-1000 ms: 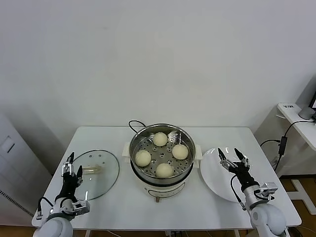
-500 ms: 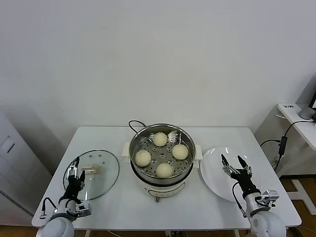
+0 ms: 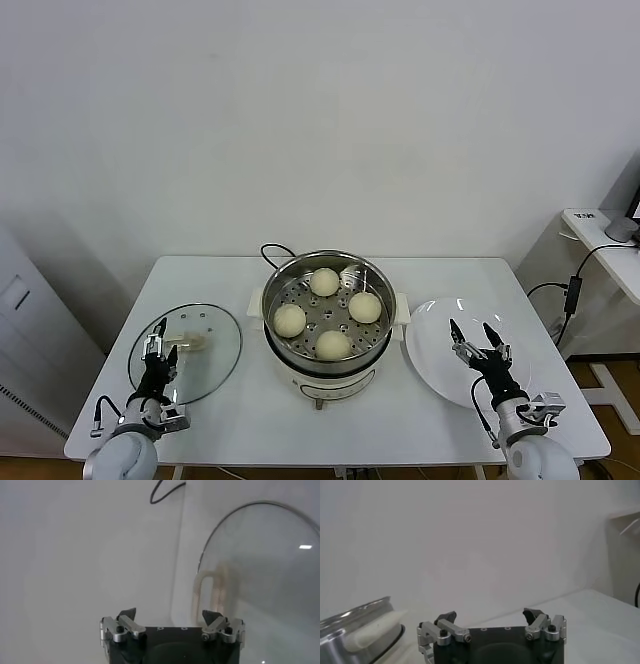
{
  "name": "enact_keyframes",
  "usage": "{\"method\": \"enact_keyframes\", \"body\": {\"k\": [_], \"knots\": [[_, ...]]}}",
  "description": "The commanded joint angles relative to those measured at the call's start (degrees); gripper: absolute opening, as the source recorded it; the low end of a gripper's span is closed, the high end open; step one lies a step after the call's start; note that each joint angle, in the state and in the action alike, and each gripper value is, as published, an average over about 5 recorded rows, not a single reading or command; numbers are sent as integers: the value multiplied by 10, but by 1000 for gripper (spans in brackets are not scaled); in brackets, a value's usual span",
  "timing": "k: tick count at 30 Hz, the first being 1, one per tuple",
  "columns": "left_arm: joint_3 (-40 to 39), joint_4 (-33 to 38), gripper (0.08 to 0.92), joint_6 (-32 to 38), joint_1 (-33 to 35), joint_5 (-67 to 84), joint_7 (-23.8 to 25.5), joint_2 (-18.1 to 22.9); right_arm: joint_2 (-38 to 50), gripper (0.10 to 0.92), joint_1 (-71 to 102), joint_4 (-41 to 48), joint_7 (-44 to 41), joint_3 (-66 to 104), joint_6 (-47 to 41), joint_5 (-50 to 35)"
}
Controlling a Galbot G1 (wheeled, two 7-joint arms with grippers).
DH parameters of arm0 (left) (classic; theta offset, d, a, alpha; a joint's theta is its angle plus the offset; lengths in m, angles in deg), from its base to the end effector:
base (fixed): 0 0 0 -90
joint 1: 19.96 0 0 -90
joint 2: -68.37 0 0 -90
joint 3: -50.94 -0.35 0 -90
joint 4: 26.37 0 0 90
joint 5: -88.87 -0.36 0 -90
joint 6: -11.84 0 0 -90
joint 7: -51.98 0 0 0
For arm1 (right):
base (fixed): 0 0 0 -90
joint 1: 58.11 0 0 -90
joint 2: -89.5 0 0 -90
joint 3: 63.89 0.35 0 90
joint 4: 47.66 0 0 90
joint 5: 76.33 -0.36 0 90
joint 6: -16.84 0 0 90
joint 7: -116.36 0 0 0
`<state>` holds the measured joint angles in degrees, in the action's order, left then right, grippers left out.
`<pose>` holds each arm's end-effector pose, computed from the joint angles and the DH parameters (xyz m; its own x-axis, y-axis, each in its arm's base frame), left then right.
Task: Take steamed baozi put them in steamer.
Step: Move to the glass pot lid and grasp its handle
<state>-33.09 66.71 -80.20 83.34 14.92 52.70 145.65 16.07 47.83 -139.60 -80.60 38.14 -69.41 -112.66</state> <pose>0.2756 0.1093 -0.3881 -0.9778 -0.1242 0.1688 0.1633 0.0533 0.9851 0.2553 -0.1682 -0.3874 -0.9972 -0.0693 0.0291 -0.0569 0.9491 0.3097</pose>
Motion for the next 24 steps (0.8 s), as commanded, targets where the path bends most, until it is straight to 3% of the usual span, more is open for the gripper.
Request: {"method": "enact_keyframes", "body": {"k": [1,24], "knots": [[-1,-51,823,-2,-38,-43,-17,7,-5,823,4,2,-3,2,0,7],[-4,-136,823,8,-106,-50,-45,4,-23,823,16,7,-17,3,-1,22]]}}
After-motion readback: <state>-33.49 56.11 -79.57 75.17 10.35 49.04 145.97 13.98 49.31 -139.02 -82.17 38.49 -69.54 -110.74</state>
